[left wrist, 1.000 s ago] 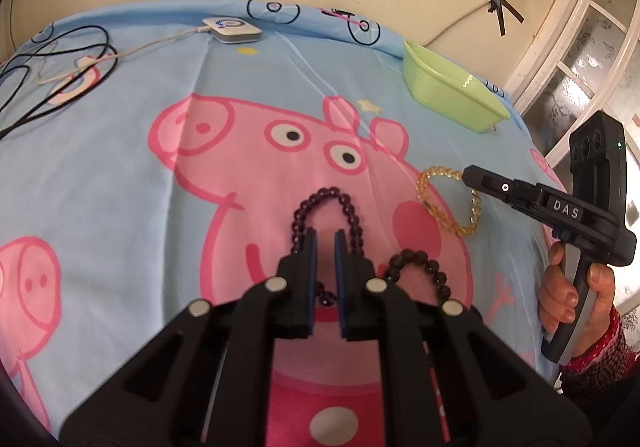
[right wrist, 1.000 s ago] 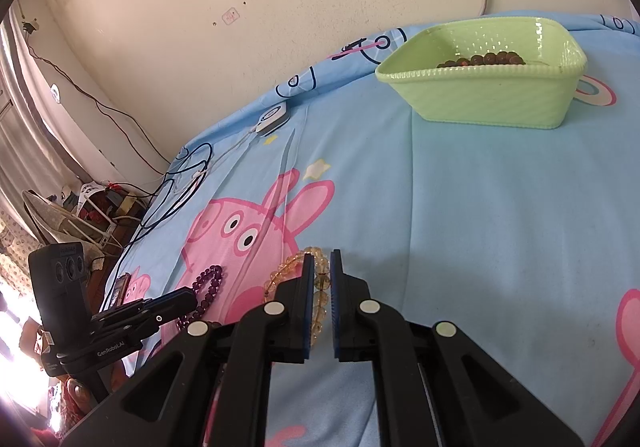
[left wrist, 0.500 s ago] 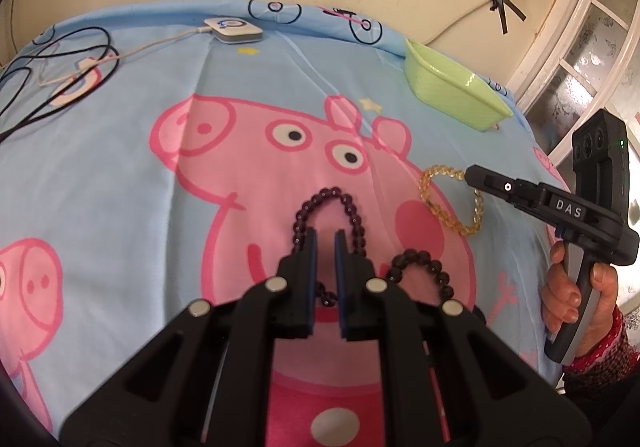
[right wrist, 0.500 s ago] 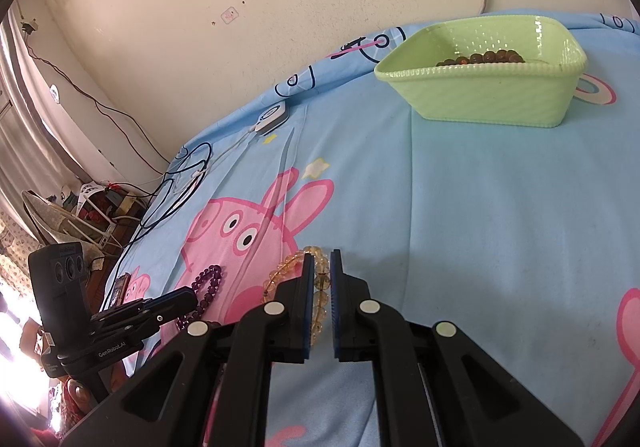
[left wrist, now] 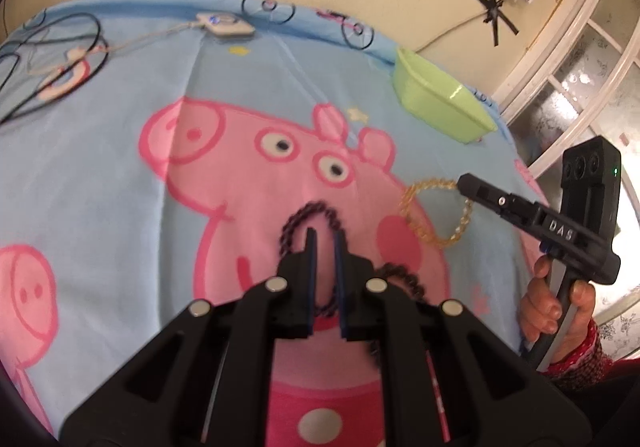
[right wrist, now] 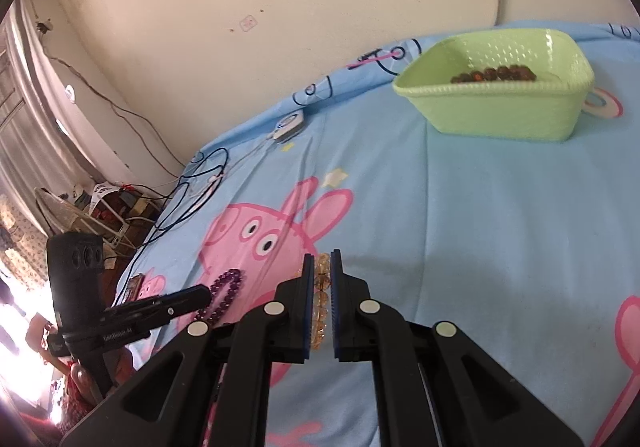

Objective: Organize jewelry
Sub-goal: 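Carry both bracelets over the green basket with both tools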

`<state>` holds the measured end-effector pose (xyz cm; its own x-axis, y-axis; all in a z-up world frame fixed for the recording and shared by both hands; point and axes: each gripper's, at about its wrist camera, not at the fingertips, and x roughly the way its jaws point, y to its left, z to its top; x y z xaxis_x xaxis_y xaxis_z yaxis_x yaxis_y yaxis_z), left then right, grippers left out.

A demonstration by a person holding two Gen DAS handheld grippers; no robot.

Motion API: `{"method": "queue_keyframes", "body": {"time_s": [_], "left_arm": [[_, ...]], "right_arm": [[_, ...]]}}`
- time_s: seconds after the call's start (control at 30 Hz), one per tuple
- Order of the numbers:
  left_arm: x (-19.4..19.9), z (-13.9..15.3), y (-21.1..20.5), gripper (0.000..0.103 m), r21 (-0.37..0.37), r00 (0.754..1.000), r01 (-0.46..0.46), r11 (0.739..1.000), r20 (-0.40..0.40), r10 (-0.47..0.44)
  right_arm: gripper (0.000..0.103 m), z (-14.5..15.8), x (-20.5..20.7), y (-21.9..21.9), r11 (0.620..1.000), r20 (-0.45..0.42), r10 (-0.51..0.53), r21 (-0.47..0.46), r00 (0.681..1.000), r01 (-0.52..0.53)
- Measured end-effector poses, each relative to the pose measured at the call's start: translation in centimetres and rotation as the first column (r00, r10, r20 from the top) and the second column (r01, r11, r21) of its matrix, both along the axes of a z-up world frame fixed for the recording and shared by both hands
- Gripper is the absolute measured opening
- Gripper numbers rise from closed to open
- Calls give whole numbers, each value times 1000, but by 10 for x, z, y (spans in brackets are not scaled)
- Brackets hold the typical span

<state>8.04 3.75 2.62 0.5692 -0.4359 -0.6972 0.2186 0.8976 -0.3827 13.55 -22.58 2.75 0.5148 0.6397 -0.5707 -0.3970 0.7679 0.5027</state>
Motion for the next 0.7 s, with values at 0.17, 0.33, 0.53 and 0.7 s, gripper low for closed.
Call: {"method": "queue_keyframes", "body": {"time_s": [0.17,0.33,0.53,0.7], "left_arm": [[7,28,-9,8,27,998,10,1000,68,-11],[13,23,-9,39,151,999,-15,988,52,7],[11,-1,-11,34,191,1000,26,981,-13,-23],[10,-11,-23,7,326,1000,11,945,4,-12]], "right_arm": [[0,29,0,-6,999,50,21,43,999,-23],[0,46,3,-19,997,70,0,80,998,-6],[0,34,5,-15,997,30,8,82,1000,-11],[0,39,6,-10,996,39,24,82,999,-27]]}}
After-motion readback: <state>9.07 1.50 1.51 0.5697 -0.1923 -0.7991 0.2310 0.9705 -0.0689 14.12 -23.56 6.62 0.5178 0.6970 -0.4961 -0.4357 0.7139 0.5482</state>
